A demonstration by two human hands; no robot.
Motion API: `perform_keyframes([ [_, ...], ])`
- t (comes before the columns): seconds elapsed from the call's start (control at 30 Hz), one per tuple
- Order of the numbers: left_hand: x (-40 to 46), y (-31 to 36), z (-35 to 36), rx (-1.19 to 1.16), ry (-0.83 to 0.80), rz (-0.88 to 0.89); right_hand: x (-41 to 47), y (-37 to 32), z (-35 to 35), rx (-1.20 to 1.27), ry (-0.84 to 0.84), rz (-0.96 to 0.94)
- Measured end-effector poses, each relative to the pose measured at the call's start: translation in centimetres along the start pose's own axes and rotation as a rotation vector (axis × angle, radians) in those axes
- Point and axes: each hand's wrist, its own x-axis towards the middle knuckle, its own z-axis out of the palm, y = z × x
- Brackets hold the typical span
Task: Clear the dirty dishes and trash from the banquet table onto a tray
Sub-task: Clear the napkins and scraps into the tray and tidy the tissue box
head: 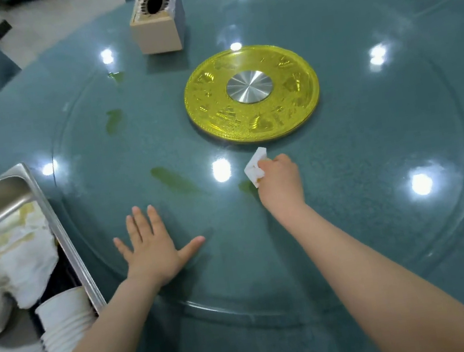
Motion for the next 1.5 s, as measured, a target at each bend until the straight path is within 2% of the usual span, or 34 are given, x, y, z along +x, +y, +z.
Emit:
perform_keyframes([
  [0.23, -1.5, 1.1, 0.2, -0.069, -0.082, -0.014, -0.9, 2.2, 0.4, 0.018, -0.053, -0.136],
  [0.4, -4.0, 2.7, 1.2, -0.1, -0.105, 0.014, -1.4, 4.1, -0.8, 0.0, -0.078, -0.15],
  [0.6, -7.6, 3.3, 1.8, -0.068, -0.045, 0.163, -3.4, 6.8, -1.9, -0.072, -0.099, -0.15],
  [0.87, -10.8, 5.4, 1.7, -0.114, -0.175, 0.292, -10.5, 10.2, -3.0, -0.028, -0.145, -0.143],
  [1.13, -14.0, 5.5, 1.5, -0.124, -0.189, 0.454, -13.7, 12.3, -6.3, -0.105, -0.24, -0.079],
  [1.27, -15.5, 5.7, 1.1, 0.157, -0.079, 0.475, -14.6, 12.3, -7.5, -0.085, -0.175, -0.012],
  [1.37, -16.7, 5.0, 0.6, 0.127, -0.038, 0.432, -16.3, 11.7, -7.4, 0.04, -0.085, 0.004],
  [1.5, -18.4, 1.5, -0.1, 0.019, 0.081, 0.371, -17.6, 9.0, -7.0, 0.167, -0.047, -0.062],
])
